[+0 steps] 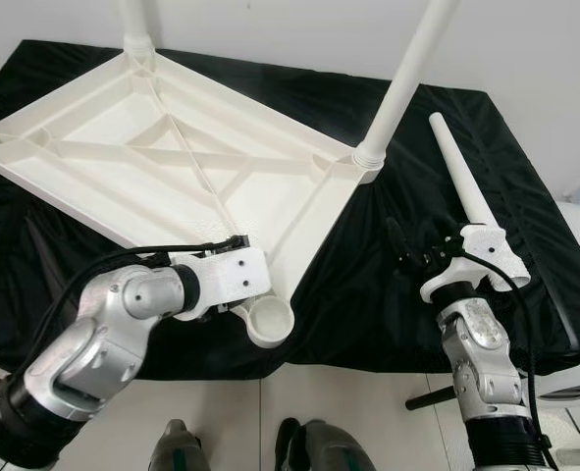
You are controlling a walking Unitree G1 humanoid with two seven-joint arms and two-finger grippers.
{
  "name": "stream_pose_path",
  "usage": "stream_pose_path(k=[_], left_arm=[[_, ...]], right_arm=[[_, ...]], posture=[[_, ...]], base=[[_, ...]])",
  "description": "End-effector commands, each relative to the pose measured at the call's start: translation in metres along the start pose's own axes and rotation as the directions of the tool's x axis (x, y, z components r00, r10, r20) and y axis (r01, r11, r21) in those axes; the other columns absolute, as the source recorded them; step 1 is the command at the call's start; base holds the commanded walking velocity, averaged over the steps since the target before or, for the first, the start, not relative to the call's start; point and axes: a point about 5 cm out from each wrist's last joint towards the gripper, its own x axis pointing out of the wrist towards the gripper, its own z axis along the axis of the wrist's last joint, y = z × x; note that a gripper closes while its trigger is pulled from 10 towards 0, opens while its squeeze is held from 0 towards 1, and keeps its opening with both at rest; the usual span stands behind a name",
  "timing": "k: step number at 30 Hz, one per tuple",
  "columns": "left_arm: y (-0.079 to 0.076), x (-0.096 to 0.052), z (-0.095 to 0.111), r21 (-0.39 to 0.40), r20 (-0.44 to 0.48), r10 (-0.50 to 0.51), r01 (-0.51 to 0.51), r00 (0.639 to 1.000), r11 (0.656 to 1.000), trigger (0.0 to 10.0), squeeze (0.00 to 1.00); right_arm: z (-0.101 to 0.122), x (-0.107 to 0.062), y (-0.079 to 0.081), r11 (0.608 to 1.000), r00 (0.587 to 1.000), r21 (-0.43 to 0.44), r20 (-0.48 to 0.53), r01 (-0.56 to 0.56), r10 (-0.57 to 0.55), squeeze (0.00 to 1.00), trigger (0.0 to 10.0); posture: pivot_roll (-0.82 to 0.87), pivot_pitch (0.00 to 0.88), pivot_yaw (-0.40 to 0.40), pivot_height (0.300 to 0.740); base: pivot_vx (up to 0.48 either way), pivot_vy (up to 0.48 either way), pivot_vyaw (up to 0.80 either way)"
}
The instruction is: Building children table
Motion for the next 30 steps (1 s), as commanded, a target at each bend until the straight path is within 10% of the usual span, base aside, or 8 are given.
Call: stream_pose_path(k=[1,30], left_arm=[[-0.007,0.008,0.0,0.0,0.002,0.004,-0.004,1.0,1.0,10.0,0.0],[-0.011,0.054,0.076,-0.019,0.2,0.006,-0.003,0.98,1.0,10.0,0.0]], right_arm=[[0.003,-0.001,-0.005,1.0,1.0,0.001,0.007,0.019,-0.019,0.0,10.0],[0.012,-0.002,-0.018,0.996,0.997,-0.034,0.023,0.079,-0.078,0.0,10.0]], posture=[[0.02,0.114,-0.114,0.74],[-0.02,0.134,-0.091,0.74]], base=[[0.0,0.0,0.0],[0.0,0.0,0.0]])
